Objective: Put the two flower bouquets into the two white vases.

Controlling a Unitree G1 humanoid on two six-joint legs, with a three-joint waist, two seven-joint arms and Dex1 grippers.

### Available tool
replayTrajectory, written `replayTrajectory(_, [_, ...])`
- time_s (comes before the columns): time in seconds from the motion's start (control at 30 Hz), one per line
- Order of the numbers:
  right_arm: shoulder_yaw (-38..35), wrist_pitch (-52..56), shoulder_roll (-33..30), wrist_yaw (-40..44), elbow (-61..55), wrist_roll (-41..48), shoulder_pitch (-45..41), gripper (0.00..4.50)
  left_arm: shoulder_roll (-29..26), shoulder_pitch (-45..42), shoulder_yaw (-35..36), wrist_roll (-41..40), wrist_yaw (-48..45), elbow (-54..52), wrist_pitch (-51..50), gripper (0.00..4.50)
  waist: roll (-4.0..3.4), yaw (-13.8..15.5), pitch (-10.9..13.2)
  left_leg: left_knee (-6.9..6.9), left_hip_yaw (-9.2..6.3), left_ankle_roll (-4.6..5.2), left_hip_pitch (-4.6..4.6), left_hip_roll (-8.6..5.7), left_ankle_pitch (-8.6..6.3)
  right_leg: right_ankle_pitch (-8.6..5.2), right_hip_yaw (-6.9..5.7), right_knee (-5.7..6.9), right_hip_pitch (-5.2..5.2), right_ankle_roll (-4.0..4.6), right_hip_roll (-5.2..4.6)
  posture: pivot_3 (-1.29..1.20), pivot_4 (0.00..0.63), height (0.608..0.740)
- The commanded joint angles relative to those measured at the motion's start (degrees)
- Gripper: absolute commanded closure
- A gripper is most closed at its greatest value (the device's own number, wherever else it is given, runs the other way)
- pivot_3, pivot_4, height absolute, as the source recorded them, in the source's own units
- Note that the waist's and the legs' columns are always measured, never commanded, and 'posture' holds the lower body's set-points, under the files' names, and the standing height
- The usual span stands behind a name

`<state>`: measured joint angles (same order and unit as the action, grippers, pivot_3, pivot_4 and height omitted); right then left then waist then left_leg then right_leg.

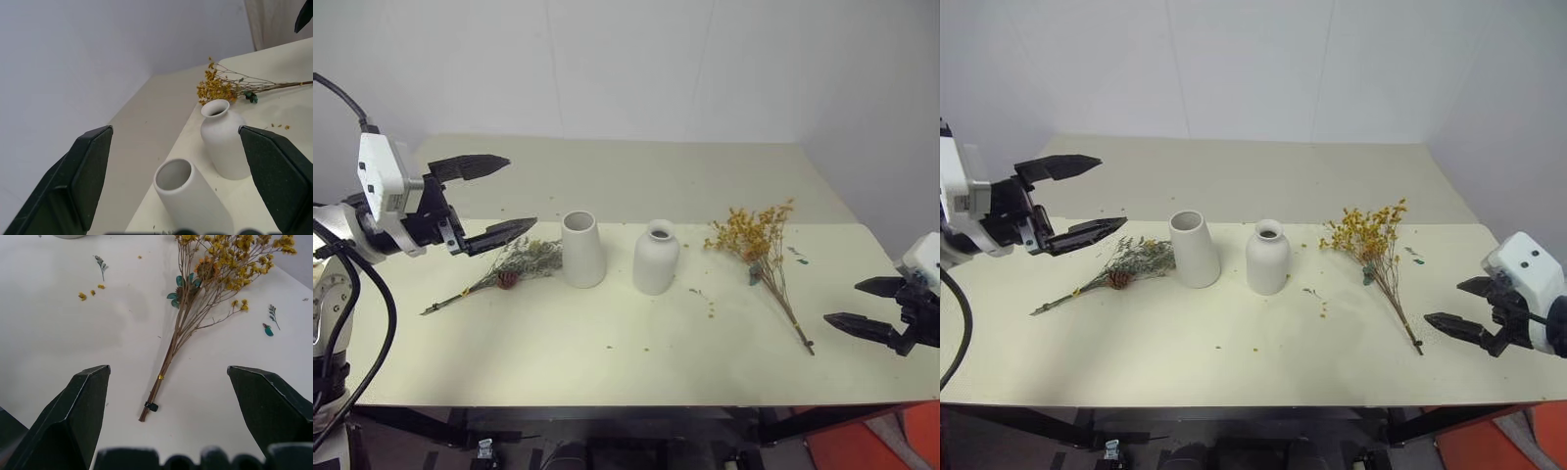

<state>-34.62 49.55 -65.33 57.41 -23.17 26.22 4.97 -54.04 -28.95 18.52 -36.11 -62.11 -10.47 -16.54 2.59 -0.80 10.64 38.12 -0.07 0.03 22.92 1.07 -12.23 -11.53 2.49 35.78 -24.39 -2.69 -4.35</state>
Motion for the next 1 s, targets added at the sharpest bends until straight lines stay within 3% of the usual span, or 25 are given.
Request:
replayTrajectory(0.03, [-2.2, 1.4, 0.5, -1.8, -1.7, 0.2, -0.1, 0.0, 0.1, -2.2, -0.2, -1.1, -0.6, 0.3, -0.5, 0.03, 0.0, 0.0, 0.0, 0.0, 0.0, 0.0, 0.0, 0.0, 0.0, 0.0, 0.0, 0.0, 0.0, 0.0, 0.0, 0.0, 0.15, 0.74])
replayTrajectory(0.4, [-4.4, 3.0, 3.0, -3.9, -5.6, 0.1, 3.1, 0.0, 0.6, -8.6, -7.4, 0.5, -6.3, 5.7, -1.4, 0.03, 0.01, 0.1, 0.0, 0.0, -0.03, 0.0, 0.02, -0.02, 0.0, 0.0, -0.01, -0.02, 0.01, -0.04, 0.01, 0.0, 0.15, 0.74])
replayTrajectory(0.67, [14.4, 8.4, -0.7, -8.1, 5.9, 0.2, -17.3, 0.0, 1.9, -16.2, -14.8, 1.3, -7.9, 2.9, -7.8, 0.03, 0.01, -0.6, 0.0, 0.0, -0.02, 0.0, -0.02, -0.01, 0.0, 0.01, 0.04, -0.01, 0.02, -0.03, 0.03, 0.0, 0.15, 0.74])
replayTrajectory(0.83, [31.1, 8.9, 2.0, -8.5, 17.5, -5.1, -31.7, 0.0, 4.5, -25.7, -24.9, 3.9, -8.9, 0.9, -16.6, 0.03, 0.01, -0.3, 0.0, 0.01, -0.07, 0.01, 0.09, -0.06, 0.0, 0.03, 0.03, -0.05, -0.02, -0.07, 0.02, 0.0, 0.15, 0.74])
replayTrajectory(1.0, [39.0, 8.6, 5.7, -8.0, 30.0, -9.0, -42.1, 0.0, 8.8, -32.9, -30.3, 4.9, -8.9, 1.1, -23.5, 0.03, -0.02, -0.2, 0.0, 0.06, -0.09, 0.01, 0.27, -0.13, 0.01, 0.06, 0.04, -0.08, -0.13, -0.15, -0.01, 0.0, 0.15, 0.74])
